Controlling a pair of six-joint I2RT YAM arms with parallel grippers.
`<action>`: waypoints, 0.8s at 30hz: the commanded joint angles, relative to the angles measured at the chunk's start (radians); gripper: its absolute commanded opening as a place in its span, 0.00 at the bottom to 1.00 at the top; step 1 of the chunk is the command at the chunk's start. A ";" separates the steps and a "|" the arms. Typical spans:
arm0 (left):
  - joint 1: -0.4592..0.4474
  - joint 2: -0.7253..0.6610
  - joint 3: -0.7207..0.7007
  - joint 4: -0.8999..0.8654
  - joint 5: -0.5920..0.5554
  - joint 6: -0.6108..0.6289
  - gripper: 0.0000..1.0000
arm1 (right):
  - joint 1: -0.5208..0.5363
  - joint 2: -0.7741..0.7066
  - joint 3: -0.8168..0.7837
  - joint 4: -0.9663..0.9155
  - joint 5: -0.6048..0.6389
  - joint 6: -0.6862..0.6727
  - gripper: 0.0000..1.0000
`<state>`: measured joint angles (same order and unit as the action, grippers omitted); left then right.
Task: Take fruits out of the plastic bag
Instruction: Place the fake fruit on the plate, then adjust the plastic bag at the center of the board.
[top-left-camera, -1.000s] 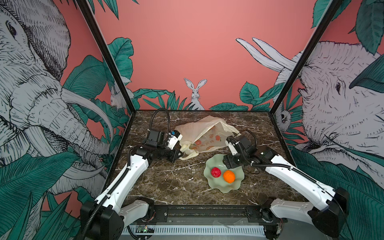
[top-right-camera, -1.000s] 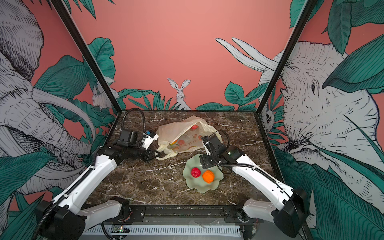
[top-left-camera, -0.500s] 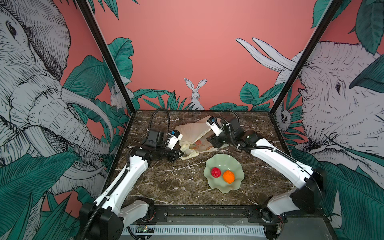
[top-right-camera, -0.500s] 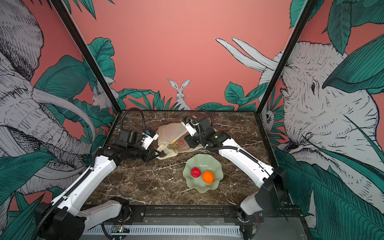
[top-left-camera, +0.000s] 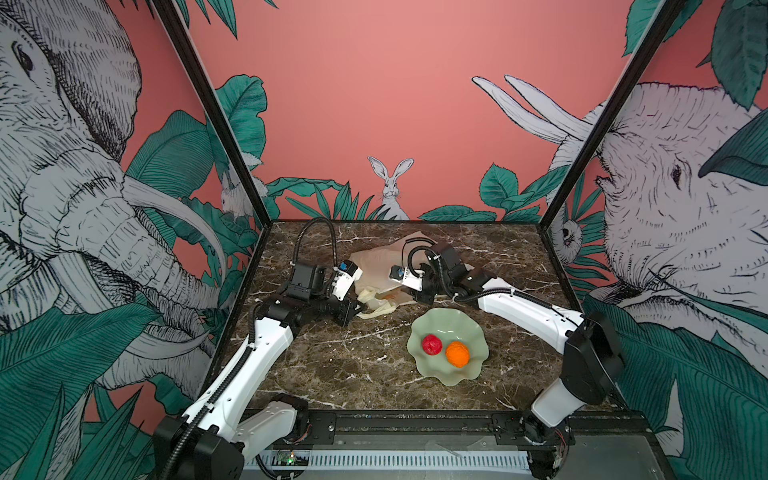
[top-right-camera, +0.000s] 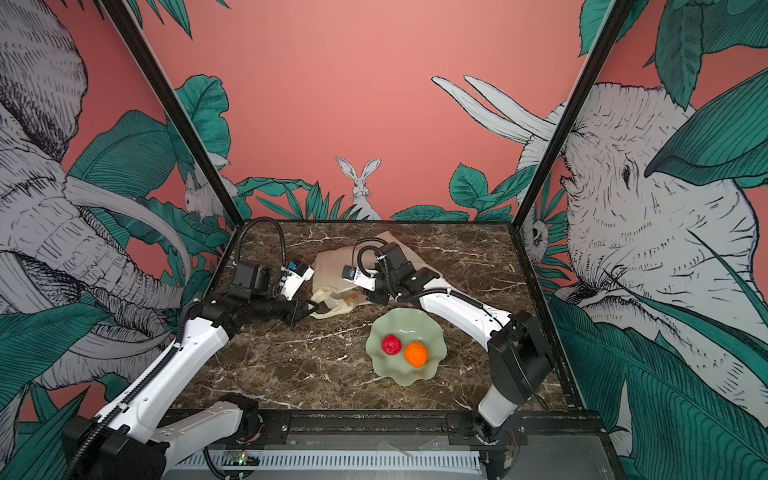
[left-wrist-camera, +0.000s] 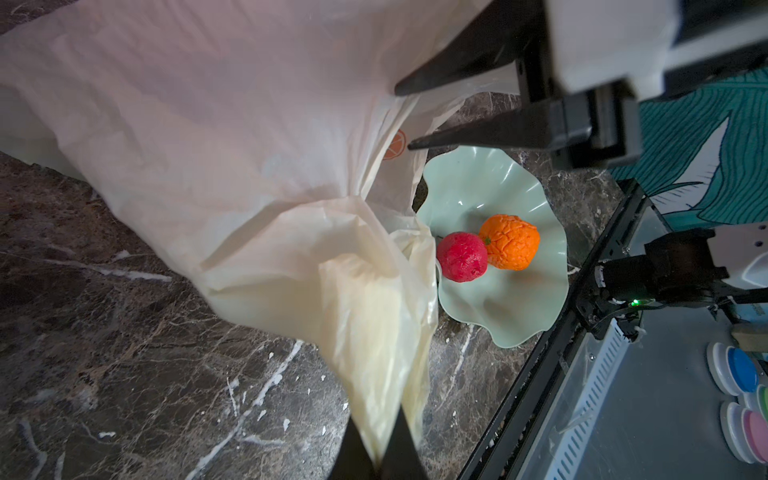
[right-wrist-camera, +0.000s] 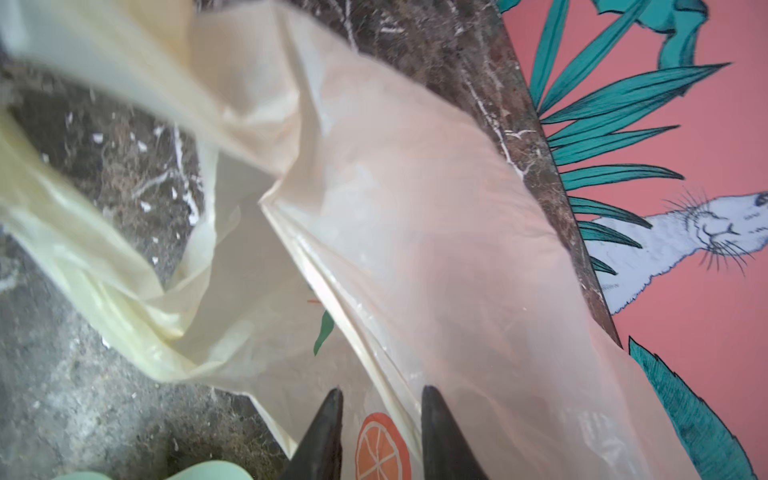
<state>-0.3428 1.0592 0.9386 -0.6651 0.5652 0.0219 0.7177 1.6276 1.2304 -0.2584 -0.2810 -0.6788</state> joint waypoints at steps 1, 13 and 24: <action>-0.004 -0.001 0.003 0.009 -0.002 -0.009 0.00 | -0.007 -0.063 -0.063 0.069 0.010 -0.141 0.27; -0.004 0.002 0.006 0.004 -0.007 -0.011 0.00 | -0.019 -0.095 -0.146 0.053 0.131 -0.265 0.15; -0.004 0.018 0.026 -0.012 -0.004 0.005 0.00 | -0.022 -0.228 -0.241 -0.045 0.153 -0.257 0.13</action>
<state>-0.3428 1.0813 0.9443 -0.6617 0.5583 0.0151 0.7002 1.3750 1.0157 -0.2775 -0.1566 -0.9108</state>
